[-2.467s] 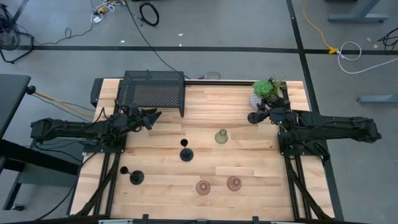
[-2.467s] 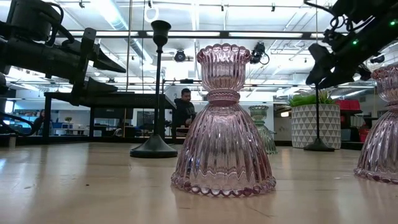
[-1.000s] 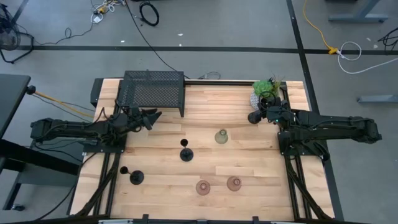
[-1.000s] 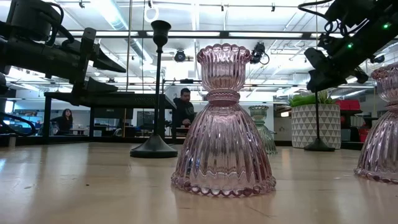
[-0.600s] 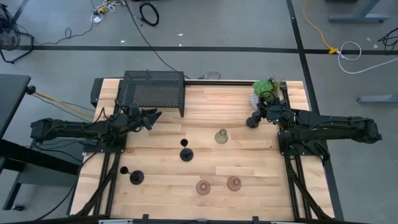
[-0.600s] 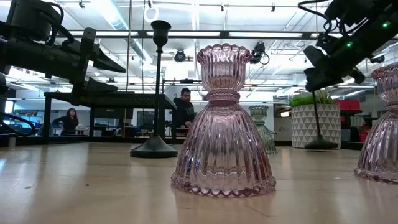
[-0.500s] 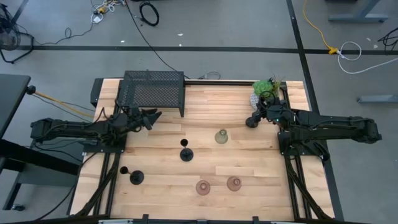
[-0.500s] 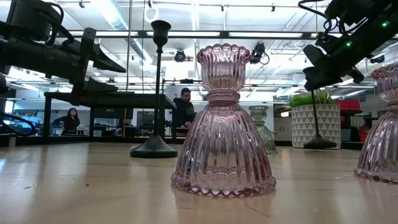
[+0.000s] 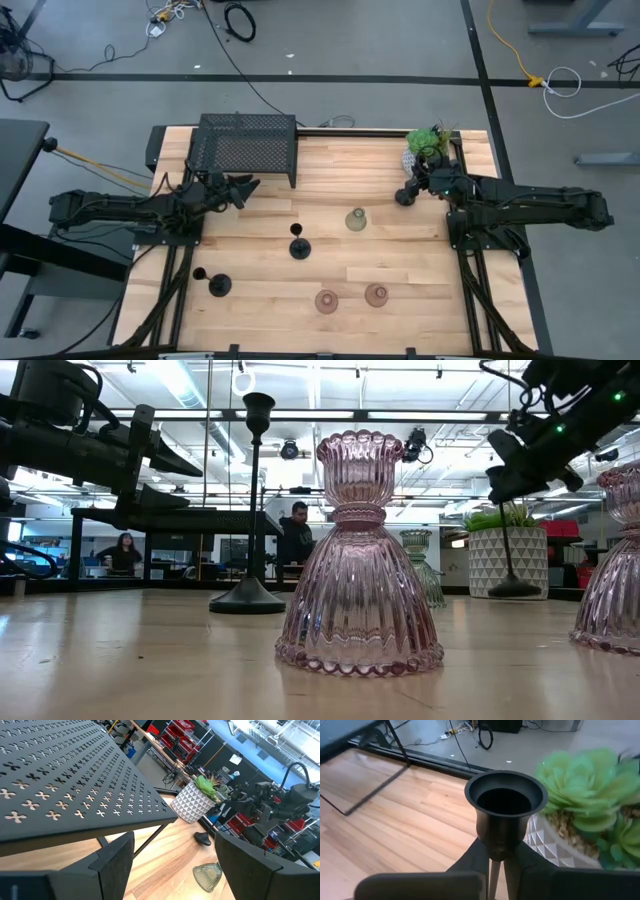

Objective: Pick & Place candle stick holders
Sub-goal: Put the right black candle holder on the shelf

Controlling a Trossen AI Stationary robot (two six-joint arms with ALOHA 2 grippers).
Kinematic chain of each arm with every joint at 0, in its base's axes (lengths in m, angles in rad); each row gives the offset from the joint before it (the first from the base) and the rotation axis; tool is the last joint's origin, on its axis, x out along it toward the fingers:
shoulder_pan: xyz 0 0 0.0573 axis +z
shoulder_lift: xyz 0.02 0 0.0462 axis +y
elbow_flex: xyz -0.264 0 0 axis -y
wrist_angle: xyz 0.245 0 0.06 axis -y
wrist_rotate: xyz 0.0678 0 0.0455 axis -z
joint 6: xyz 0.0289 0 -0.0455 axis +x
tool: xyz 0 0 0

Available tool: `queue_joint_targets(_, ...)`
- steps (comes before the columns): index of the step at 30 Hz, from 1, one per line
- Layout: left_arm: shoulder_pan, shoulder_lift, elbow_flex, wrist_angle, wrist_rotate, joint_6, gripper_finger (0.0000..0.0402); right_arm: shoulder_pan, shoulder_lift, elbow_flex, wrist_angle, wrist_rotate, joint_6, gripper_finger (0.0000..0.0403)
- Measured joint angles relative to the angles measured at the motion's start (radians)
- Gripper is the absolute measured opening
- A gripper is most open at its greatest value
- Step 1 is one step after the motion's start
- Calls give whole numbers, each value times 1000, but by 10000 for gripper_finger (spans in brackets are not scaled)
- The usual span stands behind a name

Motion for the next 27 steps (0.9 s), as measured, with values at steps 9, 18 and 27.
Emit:
queue_joint_targets(9, 0, 0, 0, 0, 0, 0, 277, 0, -1, 145, -5, -50, -133, 20)
queue_joint_targets(18, 0, 0, 0, 0, 0, 0, 277, 0, 0, 334, -101, -219, -215, 20)
queue_joint_targets(27, 0, 0, 0, 0, 0, -2, 277, 0, 56, 475, -117, -440, -259, 20)
